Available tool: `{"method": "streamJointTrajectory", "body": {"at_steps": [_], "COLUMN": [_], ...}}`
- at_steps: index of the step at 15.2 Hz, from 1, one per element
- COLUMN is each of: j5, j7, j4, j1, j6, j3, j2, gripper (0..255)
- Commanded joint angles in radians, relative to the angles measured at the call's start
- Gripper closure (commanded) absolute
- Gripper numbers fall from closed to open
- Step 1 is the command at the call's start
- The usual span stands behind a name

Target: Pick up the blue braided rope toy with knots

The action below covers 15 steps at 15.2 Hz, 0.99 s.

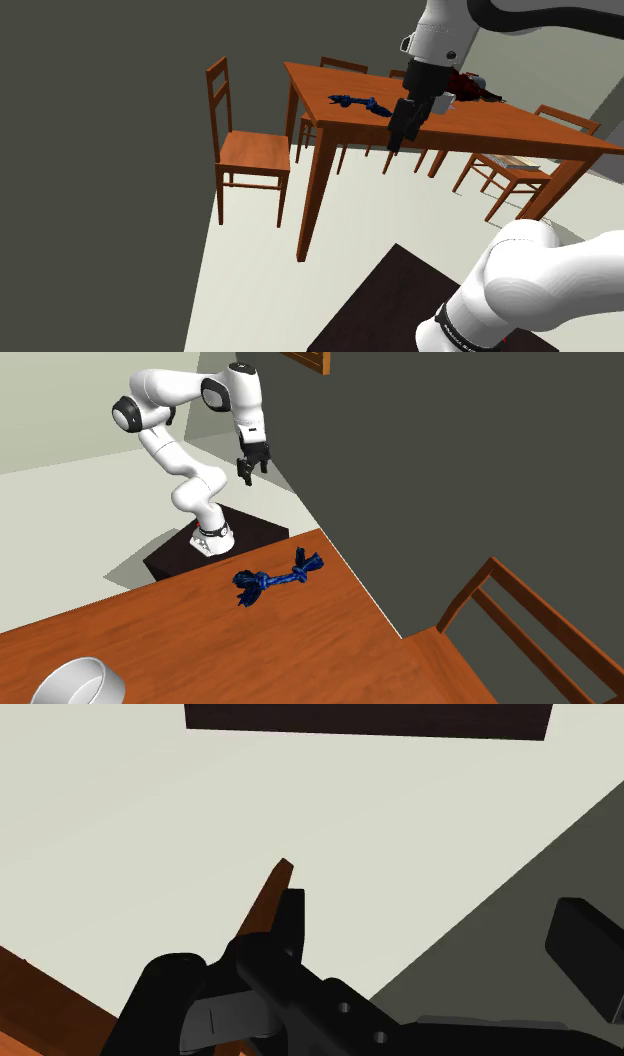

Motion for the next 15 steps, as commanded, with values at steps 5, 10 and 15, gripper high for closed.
{"method": "streamJointTrajectory", "body": {"at_steps": [5,10,15], "j5": [-0.07,-0.134,-0.167], "j7": [-0.15,-0.333,-0.515], "j4": [0.044,0.133,0.257], "j1": [-0.004,-0.003,0.004], "j6": [0.03,0.071,0.106], "j3": [-0.088,-0.19,-0.283], "j2": [0.074,0.194,0.342], "gripper": [0,0,0]}}
